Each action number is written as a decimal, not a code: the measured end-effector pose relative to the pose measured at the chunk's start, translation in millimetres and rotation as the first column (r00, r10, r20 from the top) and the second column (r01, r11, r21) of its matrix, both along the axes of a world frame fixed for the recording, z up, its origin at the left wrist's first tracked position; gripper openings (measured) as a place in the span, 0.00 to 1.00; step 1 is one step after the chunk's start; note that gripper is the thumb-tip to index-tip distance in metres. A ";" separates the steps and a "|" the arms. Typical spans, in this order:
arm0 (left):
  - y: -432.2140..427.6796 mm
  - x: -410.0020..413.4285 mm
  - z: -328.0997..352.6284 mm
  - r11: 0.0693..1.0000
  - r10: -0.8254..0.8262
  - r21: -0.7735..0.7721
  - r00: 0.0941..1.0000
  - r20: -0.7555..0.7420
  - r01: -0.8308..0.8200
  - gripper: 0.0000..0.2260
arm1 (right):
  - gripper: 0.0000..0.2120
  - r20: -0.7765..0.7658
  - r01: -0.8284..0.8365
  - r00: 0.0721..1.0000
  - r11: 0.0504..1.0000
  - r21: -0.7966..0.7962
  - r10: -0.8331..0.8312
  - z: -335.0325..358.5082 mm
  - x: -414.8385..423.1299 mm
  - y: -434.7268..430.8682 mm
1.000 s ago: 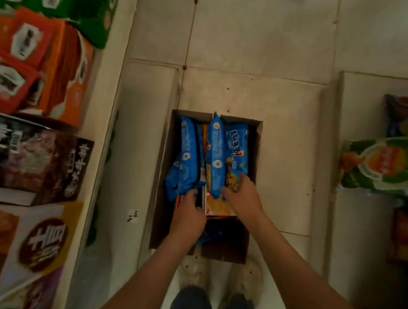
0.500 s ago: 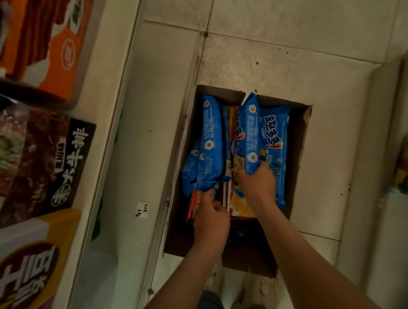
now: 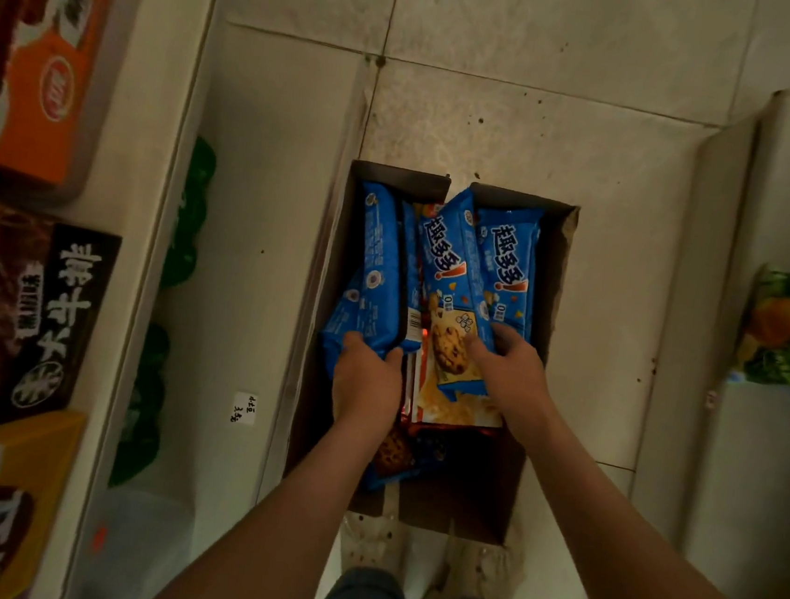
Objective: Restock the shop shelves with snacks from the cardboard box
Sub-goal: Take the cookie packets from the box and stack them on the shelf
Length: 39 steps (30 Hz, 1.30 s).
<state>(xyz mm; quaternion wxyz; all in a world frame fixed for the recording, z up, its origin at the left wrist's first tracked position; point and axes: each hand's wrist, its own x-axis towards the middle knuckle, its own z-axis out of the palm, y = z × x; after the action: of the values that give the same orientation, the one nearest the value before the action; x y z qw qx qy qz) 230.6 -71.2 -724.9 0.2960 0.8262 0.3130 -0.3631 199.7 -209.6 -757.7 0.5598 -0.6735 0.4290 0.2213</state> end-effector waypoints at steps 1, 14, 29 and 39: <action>-0.9 0.6 -2.4 1.000 -0.012 0.023 1.000 0.005 0.012 0.19 | 0.14 0.002 0.005 1.000 1.000 0.011 -0.005 -1.8 -1.1 -0.9; 0.2 2.6 -10.3 0.994 -0.057 0.096 0.998 0.033 0.054 0.13 | 0.17 0.060 -0.103 0.992 0.990 -0.096 0.109 -0.1 -6.4 7.4; -11.2 -24.0 33.4 0.981 0.037 -0.186 0.901 0.433 0.049 0.20 | 0.22 0.173 -0.050 0.984 0.992 0.117 0.029 55.7 26.0 43.1; -2.6 -49.8 53.1 0.948 -0.120 -0.173 0.807 0.578 0.266 0.05 | 0.27 -0.105 0.147 0.988 0.882 0.448 -0.111 65.3 37.0 43.4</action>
<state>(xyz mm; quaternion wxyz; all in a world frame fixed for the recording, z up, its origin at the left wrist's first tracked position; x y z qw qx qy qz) 180.8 -73.8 -671.8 0.4359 0.8805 0.0785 -0.1688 236.7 -166.2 -692.4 0.6985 -0.4847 0.4303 0.3033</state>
